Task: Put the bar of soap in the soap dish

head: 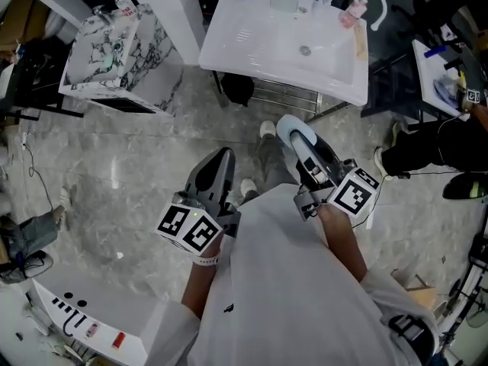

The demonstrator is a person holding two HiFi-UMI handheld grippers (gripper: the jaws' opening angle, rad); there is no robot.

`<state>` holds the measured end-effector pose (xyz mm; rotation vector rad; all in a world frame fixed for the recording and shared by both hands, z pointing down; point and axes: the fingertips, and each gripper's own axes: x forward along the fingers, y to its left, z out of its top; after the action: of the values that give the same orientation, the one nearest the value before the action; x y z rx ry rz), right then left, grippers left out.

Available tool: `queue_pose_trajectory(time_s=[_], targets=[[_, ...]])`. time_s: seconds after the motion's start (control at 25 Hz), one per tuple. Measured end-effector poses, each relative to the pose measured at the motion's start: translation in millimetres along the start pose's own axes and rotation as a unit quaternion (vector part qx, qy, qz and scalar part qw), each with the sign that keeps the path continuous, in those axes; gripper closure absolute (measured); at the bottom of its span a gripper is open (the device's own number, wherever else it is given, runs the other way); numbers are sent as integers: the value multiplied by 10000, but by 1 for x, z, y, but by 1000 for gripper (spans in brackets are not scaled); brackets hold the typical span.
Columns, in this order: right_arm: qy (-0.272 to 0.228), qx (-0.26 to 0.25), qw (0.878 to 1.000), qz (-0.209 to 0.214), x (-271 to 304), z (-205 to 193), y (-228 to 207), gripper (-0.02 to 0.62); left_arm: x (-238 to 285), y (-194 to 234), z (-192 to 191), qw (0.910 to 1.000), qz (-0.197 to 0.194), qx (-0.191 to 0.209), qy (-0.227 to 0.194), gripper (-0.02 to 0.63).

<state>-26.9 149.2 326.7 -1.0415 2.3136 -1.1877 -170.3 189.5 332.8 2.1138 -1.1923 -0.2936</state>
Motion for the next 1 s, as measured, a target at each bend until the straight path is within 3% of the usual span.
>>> queue_pose_trajectory(time_s=[0.36, 1.0], targets=[[134, 41, 9996, 234, 53, 26, -15, 459, 36, 21, 22, 9999, 150, -51, -61, 597], [-49, 106, 9996, 261, 134, 154, -98, 459, 188, 31, 88, 9994, 281, 205, -9, 597]])
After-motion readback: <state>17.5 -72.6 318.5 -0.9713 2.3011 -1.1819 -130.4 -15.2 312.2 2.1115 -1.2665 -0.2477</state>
